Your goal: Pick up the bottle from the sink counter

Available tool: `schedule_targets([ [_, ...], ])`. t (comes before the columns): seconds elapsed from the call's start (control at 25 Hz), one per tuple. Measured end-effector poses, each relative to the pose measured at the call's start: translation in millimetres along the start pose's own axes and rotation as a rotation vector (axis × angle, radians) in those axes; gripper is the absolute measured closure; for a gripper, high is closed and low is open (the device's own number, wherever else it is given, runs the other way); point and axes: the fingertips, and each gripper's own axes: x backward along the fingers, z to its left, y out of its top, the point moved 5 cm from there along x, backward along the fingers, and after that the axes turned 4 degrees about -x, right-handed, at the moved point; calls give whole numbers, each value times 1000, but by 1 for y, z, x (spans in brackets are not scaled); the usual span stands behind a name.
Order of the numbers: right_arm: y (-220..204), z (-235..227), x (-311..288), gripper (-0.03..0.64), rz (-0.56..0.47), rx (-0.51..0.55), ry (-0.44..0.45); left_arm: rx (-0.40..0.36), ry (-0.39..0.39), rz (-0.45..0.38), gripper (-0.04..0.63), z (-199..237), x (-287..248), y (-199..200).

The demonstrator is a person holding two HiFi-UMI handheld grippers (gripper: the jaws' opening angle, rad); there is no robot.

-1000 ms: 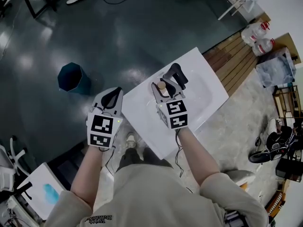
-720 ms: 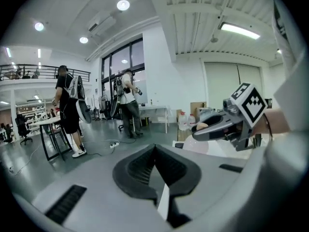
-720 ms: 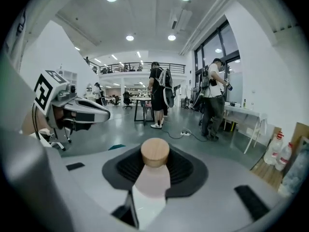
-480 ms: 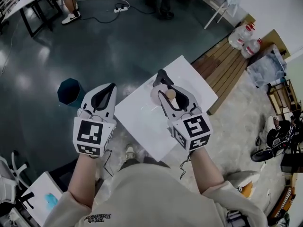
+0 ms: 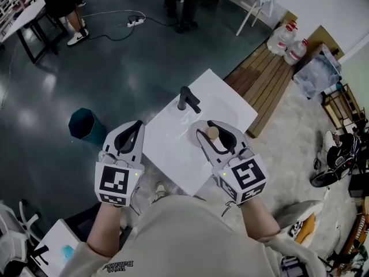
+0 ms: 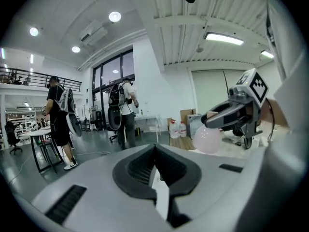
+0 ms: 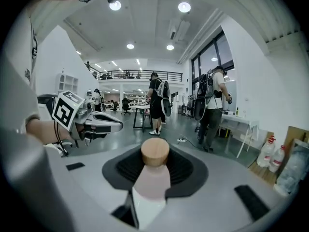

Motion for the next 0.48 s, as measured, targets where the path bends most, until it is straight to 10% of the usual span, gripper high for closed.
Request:
schedule_targets([
  [0.48, -34, 6, 22, 508, 50, -28, -4, 52, -64, 73, 589, -39, 8, -26],
])
